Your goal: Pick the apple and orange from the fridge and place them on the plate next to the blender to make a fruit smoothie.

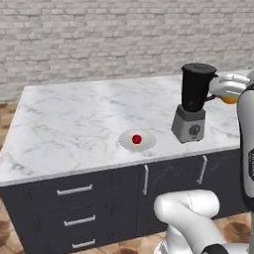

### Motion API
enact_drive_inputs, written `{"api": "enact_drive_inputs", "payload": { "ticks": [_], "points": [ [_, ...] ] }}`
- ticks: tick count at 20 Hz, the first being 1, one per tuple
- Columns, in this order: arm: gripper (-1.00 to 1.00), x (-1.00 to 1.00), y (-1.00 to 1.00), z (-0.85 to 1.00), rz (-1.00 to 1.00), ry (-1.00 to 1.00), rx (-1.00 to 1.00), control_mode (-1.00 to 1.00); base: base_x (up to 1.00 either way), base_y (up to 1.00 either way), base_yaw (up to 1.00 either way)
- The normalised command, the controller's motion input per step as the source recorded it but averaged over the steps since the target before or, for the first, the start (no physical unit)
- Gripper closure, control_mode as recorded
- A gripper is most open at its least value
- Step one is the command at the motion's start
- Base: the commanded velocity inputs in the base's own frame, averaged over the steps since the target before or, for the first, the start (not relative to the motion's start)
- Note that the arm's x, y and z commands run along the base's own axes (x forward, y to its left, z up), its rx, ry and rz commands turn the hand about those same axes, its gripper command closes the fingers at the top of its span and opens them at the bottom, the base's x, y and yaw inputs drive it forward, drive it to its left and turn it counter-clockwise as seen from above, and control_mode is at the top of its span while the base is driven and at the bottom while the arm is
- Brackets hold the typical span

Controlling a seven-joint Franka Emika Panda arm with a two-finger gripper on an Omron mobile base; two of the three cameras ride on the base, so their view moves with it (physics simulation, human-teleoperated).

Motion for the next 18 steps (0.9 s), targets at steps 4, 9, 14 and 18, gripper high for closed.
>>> {"api": "enact_drive_inputs", "payload": {
  "ticks": [4, 9, 14, 18],
  "points": [
    [1.00, 0.00, 0.00, 0.00, 0.00, 0.00, 0.00, 1.00, 0.88, 0.30, -0.22],
    [1.00, 0.00, 0.00, 0.00, 0.00, 0.00, 0.00, 1.00, 0.72, 0.22, -0.09],
    [1.00, 0.06, 0.17, -0.45, 0.00, 0.25, -0.05, -1.00, 0.04, 0.00, 0.00],
    [1.00, 0.60, 0.47, -1.00, 0.02, 0.59, -0.02, -1.00, 0.00, 0.00, 0.00]
  ]
}}
